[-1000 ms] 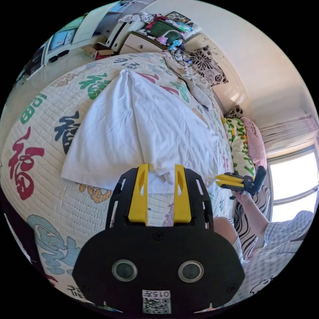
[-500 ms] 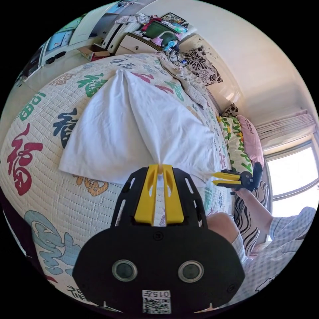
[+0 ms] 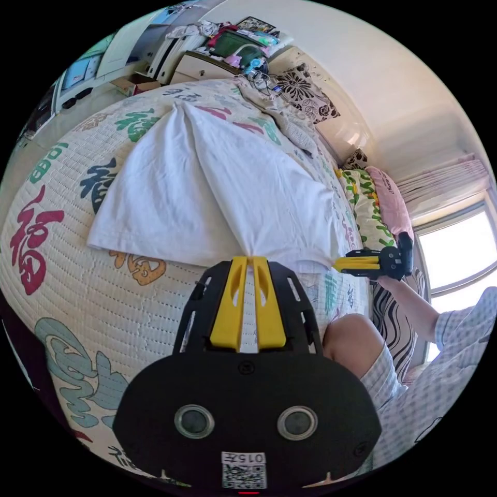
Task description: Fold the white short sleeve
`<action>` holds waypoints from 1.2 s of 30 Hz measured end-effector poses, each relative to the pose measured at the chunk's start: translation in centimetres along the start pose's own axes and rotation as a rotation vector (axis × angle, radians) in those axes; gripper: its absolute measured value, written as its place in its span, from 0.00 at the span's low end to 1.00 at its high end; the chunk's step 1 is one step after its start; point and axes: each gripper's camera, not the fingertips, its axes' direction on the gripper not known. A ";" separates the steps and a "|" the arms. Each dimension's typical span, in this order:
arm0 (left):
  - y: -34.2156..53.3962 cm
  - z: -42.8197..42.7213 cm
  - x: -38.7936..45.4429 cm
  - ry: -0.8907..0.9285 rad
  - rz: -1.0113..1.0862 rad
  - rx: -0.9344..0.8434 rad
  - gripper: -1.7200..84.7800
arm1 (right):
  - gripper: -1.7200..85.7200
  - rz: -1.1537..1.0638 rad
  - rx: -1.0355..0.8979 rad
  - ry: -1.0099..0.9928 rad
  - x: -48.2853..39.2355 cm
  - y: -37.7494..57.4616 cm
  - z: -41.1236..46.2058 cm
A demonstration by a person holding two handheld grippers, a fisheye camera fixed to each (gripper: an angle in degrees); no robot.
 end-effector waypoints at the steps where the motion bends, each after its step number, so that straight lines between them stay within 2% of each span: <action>1: 0.3 0.7 -0.4 -0.006 -0.015 -0.022 0.05 | 0.07 0.032 -0.018 -0.029 0.3 -0.4 -0.2; 3: 0.9 0.2 -0.9 0.025 -0.036 0.015 0.07 | 0.08 0.096 -0.006 -0.105 1.4 -0.6 -1.9; 6: 2.4 -2.7 -1.8 -0.043 -0.073 0.162 0.10 | 0.09 0.202 0.066 -0.150 4.1 -2.4 -6.4; 10: 4.2 -4.5 -4.0 -0.298 -0.158 0.317 0.13 | 0.10 0.230 0.222 -0.142 6.4 -11.5 -12.3; 13: 4.3 -3.0 -6.1 -0.260 -0.233 0.350 0.14 | 0.11 0.207 0.250 -0.119 6.4 -21.2 -13.4; 16: 4.0 -0.5 -7.1 -0.234 -0.244 0.311 0.13 | 0.12 0.222 0.214 -0.130 6.2 -30.5 -12.4; 18: 4.5 0.3 -7.0 -0.258 -0.230 0.332 0.10 | 0.12 0.242 0.179 -0.121 6.1 -35.1 -11.4; 20: 5.4 1.2 -7.3 -0.208 -0.227 0.340 0.04 | 0.12 0.278 0.128 -0.090 5.9 -39.7 -10.0; 22: 6.3 1.3 -7.4 -0.174 -0.230 0.374 0.02 | 0.12 0.311 0.088 -0.077 5.9 -42.0 -8.9; 24: 7.0 1.5 -7.2 -0.156 -0.228 0.402 0.02 | 0.12 0.321 0.061 -0.095 5.8 -43.4 -8.0; 27: 7.7 2.1 -6.9 -0.129 -0.235 0.427 0.01 | 0.09 0.341 -0.019 0.009 5.7 -44.5 -6.3; 30: 8.0 2.7 -6.5 -0.128 -0.228 0.435 0.01 | 0.03 0.330 0.002 0.033 6.1 -44.2 -6.4; 36: 8.4 3.0 -2.9 -0.141 -0.113 0.476 0.01 | 0.01 0.339 0.210 -0.213 10.2 -38.1 -10.8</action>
